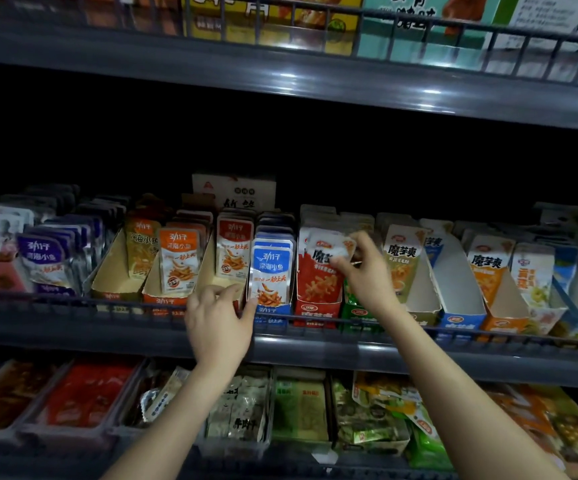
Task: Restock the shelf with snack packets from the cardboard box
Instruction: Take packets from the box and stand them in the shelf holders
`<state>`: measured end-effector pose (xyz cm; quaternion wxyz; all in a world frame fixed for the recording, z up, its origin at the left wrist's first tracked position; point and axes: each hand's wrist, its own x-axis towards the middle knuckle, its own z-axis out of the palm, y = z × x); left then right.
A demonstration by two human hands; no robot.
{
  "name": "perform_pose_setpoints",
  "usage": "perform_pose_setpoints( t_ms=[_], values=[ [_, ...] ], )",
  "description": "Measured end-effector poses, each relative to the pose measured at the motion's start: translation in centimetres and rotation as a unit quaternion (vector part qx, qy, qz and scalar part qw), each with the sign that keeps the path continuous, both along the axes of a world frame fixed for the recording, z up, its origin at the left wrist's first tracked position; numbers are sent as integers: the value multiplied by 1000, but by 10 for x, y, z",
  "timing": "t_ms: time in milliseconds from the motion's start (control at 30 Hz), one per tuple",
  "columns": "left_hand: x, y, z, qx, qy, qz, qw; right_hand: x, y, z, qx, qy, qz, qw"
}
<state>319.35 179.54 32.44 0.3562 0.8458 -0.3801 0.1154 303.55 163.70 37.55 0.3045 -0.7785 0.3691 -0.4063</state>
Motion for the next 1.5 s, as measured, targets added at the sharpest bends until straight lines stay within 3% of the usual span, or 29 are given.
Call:
perform_pose_setpoints(
  t_ms=[100,267,567,700,900,1200,1500],
  values=[
    [0,-5,-3,1,-31,8,999,0,0,-6,3,17,9,1000],
    [3,-12,-10,2,-50,9,999,4,-9,-2,-78,105,-61,990],
    [6,-14,-16,-28,-43,8,999,12,-12,-10,-178,162,-148,959],
    [3,-10,-10,-14,-29,4,999,-1,-1,-8,-180,189,-174,950],
    [-13,31,-2,-33,-3,-4,999,-44,49,-11,-169,147,-155,962],
    [-42,129,-61,34,41,-39,998,-98,154,-77,-41,157,-80,984],
    [-57,205,-171,134,92,-54,985,-122,226,-202,97,226,-21,969]
  ],
)
